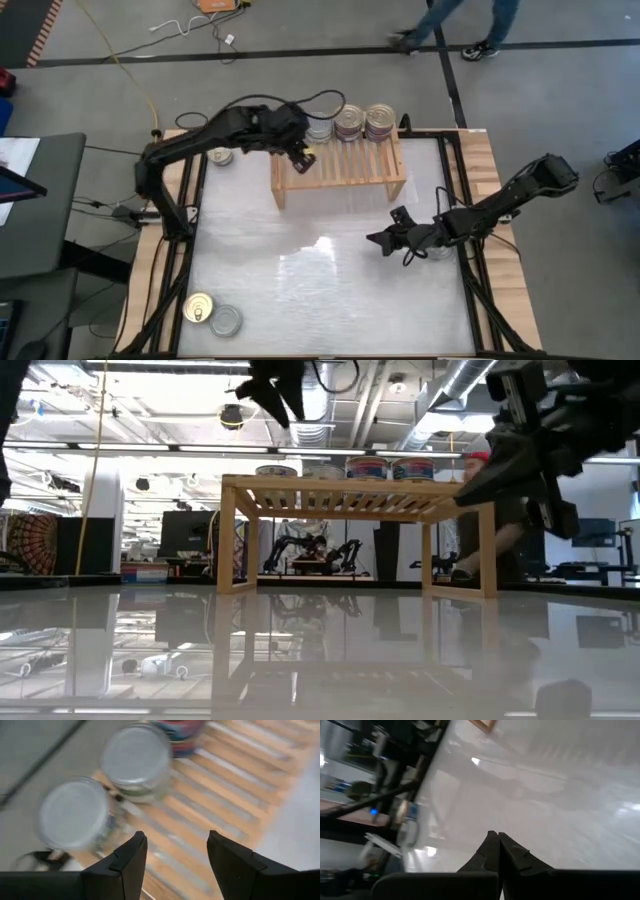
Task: Stack canned seafood by type on shelf
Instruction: Move the green tuna can to the center of the table
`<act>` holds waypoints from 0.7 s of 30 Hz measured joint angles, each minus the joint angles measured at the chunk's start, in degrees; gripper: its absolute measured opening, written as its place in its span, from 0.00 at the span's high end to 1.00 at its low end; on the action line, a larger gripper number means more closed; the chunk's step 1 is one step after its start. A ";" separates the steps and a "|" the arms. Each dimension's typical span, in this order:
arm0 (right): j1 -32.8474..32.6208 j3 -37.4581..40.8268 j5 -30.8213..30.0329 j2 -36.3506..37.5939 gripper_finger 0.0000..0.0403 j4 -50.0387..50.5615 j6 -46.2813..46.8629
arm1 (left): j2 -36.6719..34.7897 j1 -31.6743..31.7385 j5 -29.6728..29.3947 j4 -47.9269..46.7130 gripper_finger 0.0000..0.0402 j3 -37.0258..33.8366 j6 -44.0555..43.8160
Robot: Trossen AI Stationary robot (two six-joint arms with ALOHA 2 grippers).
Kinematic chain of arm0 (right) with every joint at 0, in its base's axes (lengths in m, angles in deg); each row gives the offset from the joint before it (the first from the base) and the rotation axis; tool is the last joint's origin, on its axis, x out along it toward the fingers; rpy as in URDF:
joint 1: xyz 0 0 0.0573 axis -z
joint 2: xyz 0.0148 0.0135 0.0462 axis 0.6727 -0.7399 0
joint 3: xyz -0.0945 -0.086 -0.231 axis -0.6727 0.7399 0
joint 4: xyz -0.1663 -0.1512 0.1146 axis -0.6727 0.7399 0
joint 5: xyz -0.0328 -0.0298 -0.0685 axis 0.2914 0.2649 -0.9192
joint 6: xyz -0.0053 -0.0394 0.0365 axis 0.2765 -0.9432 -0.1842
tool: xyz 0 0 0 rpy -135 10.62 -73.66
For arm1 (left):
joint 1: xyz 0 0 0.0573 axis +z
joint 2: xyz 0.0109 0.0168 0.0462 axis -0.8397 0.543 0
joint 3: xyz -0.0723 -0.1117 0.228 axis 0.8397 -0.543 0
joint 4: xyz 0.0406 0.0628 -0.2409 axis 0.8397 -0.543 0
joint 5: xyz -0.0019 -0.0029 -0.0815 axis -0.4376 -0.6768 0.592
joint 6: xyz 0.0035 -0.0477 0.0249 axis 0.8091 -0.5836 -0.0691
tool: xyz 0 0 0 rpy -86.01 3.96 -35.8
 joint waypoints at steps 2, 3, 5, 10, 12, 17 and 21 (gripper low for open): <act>0.00 -2.90 0.02 0.01 0.95 5.22 0.02 | -3.28 -0.08 3.74 0.25 0.51 -2.44 -0.06; 0.00 -4.29 0.02 0.03 0.95 8.06 0.00 | -5.23 -0.26 4.65 0.73 0.51 -4.39 -0.48; -0.12 -6.88 0.02 0.01 0.95 12.81 0.00 | -10.28 -0.39 5.06 3.05 0.51 -10.31 -1.58; -0.61 -12.18 0.03 0.03 0.93 21.54 0.63 | -25.89 -2.62 5.26 15.24 0.51 -32.92 -8.71; -0.59 -14.13 0.15 0.03 0.93 25.51 1.41 | -32.12 -4.07 5.28 21.23 0.51 -41.64 -12.51; -0.52 -19.76 2.50 0.03 0.95 37.82 2.50 | -44.61 -9.66 4.58 35.19 0.51 -59.14 -21.63; -0.55 -24.68 3.73 0.03 0.95 49.92 4.87 | -50.26 -15.85 1.75 41.48 0.51 -68.89 -28.57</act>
